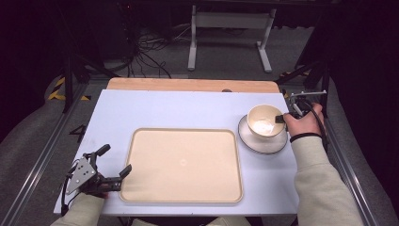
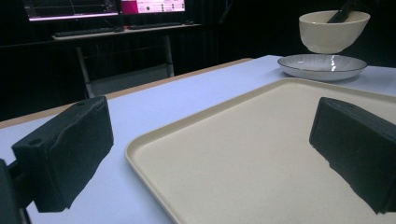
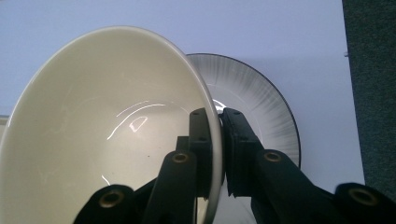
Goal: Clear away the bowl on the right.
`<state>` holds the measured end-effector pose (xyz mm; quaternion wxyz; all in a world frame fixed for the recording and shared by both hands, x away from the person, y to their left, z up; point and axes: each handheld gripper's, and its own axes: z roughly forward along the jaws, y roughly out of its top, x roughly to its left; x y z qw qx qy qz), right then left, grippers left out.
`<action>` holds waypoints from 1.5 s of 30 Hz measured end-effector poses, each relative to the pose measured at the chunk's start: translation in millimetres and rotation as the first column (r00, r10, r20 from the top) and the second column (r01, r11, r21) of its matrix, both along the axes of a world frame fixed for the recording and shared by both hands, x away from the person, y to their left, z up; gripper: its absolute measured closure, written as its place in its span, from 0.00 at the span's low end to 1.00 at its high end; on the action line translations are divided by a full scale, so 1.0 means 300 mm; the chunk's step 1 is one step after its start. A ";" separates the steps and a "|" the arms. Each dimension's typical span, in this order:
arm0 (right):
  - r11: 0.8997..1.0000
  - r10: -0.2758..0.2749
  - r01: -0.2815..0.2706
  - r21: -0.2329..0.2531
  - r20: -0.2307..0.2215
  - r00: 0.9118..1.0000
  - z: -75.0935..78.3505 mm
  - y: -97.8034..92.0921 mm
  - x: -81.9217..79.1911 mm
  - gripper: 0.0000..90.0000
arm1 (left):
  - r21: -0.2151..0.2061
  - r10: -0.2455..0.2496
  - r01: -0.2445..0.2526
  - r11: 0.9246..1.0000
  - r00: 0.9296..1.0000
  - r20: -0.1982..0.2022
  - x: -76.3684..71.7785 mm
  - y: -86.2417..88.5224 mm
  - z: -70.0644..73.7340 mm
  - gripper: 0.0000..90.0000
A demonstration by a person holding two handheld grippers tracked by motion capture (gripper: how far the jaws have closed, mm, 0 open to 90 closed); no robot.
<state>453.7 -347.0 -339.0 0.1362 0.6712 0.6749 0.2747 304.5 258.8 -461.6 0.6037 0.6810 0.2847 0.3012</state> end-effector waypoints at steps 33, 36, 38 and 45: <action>0.969 0.248 -0.249 0.011 0.014 0.969 0.068 0.289 -0.054 0.92 | -0.001 -0.004 0.004 1.000 1.000 0.001 0.000 0.001 0.000 0.00; 0.964 0.266 -0.266 0.015 0.015 0.964 0.073 0.313 -0.060 0.92 | -0.001 -0.004 0.004 1.000 1.000 0.001 0.000 0.001 0.000 0.00; 0.959 0.283 -0.283 0.021 0.012 0.959 0.075 0.335 -0.065 0.92 | 0.002 -0.004 0.004 1.000 1.000 0.000 0.000 0.001 0.000 0.00; 0.936 0.350 -0.350 0.042 0.006 0.937 0.072 0.416 -0.083 0.92 | -0.001 -0.006 0.006 1.000 1.000 0.002 0.000 0.001 0.000 0.00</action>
